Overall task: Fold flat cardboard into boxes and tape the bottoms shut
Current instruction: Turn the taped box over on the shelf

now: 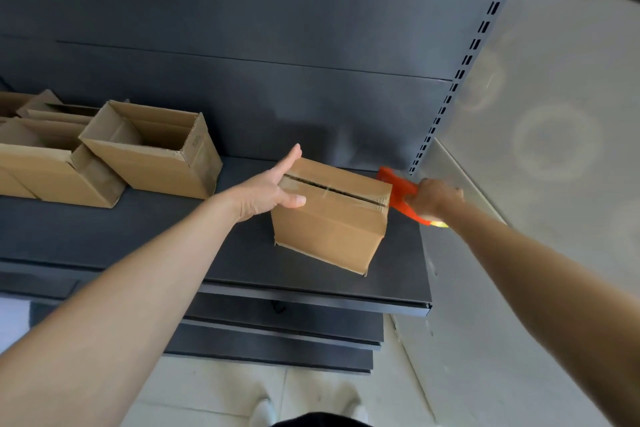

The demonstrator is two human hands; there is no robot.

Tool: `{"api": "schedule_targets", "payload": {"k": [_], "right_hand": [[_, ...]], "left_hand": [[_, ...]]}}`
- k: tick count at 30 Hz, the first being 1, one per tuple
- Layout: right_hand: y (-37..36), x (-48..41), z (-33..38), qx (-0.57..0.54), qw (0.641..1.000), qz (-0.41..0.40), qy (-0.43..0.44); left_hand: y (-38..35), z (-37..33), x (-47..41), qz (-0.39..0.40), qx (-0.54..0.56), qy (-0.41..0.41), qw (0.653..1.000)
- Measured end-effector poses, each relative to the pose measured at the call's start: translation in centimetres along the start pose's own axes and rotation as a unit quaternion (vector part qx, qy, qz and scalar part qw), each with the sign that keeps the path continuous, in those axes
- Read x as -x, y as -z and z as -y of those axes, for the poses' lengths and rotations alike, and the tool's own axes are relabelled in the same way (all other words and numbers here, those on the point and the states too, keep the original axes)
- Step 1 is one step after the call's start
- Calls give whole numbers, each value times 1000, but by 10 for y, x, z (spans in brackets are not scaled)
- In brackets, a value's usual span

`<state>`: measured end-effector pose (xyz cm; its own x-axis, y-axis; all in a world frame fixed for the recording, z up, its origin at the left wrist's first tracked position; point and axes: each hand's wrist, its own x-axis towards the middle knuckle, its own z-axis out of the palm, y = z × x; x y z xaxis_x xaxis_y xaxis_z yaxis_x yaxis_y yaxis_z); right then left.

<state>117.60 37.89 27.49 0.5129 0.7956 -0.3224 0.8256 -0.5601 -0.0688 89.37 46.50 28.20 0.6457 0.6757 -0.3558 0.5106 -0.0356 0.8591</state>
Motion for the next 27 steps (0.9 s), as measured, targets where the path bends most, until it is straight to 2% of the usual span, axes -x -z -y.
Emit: {"api": "schedule_targets", "payload": {"k": [3,9,15,19,22,27], "right_hand": [[-16,-29,6,30,999,-9,41],[-49,-52,17,19,997,-36,60],[-18,-40,19,-142,989,-22,46],[7,-16,18,-270,962,-43,30],[18,7,20,-355,935,-9,13],[22,44,31,-373,920,119,-16]], "left_hand": [[1,1,0,2,8,8,1000],[2,0,0,2,8,13,1000],[1,-2,1,-2,25,14,1000],[-1,-2,4,0,36,4,999],[-2,-2,6,-1,53,0,999],[-2,-2,3,-3,142,49,989]]}}
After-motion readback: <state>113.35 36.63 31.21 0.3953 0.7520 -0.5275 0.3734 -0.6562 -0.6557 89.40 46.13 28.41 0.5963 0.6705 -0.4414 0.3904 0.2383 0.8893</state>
